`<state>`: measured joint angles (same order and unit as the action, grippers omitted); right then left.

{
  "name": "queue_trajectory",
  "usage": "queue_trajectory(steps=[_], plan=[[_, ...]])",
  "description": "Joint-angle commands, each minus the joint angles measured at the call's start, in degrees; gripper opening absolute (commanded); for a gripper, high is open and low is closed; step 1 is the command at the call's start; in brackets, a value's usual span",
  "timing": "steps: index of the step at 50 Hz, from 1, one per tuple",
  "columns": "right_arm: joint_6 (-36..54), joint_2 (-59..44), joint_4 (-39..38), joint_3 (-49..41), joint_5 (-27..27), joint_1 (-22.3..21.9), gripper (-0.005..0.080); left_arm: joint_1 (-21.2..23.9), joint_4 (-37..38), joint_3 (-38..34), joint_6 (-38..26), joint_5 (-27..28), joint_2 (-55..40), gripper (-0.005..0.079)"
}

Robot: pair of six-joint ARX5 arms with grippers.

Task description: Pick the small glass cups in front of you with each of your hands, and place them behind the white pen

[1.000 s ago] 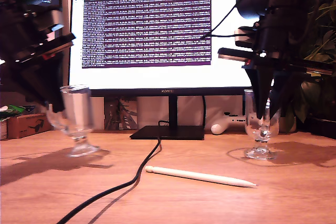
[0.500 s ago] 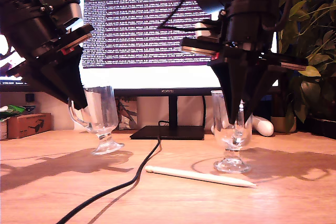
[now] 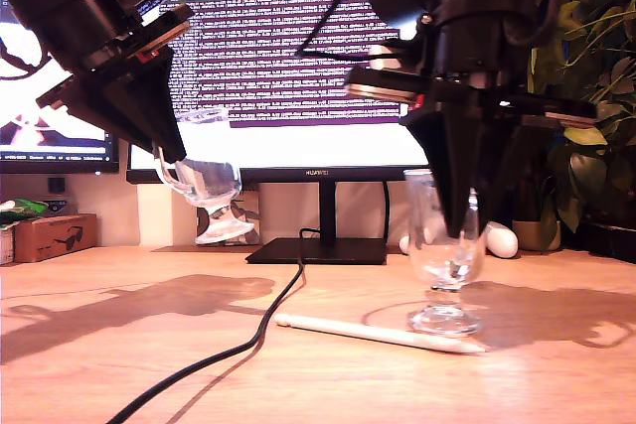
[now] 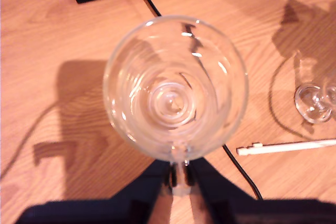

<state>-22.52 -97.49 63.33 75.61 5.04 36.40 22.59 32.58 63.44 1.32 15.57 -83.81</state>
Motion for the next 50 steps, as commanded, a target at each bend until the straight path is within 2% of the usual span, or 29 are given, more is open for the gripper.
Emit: queue_trajectory(steps=[1, 10, 18, 22, 30, 41, 50], plan=[[-0.3, 0.3, 0.2, -0.3, 0.4, 0.4, -0.0013, 0.5, -0.9, 0.5, -0.3, 0.5, 0.7, -0.0022], [-0.2, 0.3, 0.2, -0.3, 0.4, 0.4, 0.0050, 1.5, -1.0, 0.4, -0.2, 0.5, 0.7, -0.0022], [-0.2, 0.3, 0.3, -0.3, 0.4, 0.4, 0.0205, 2.8, -1.1, 0.5, 0.0, 0.5, 0.7, -0.0022], [-0.2, 0.3, 0.3, -0.3, 0.4, 0.4, 0.0252, 3.6, -1.1, 0.4, 0.2, 0.5, 0.7, -0.0022], [-0.2, 0.3, 0.7, -0.3, 0.4, 0.4, 0.0262, 5.6, -1.4, 0.5, 0.2, 0.5, 0.7, -0.0022], [-0.2, 1.6, 0.9, 0.1, 0.9, 0.4, 0.0344, 8.6, -1.6, 0.5, 0.4, 0.5, 0.7, -0.0022], [-0.7, 4.1, 0.9, 0.4, 1.0, 0.4, 0.0347, 9.9, -2.7, 0.4, 0.8, 0.5, 0.7, -0.0022]])
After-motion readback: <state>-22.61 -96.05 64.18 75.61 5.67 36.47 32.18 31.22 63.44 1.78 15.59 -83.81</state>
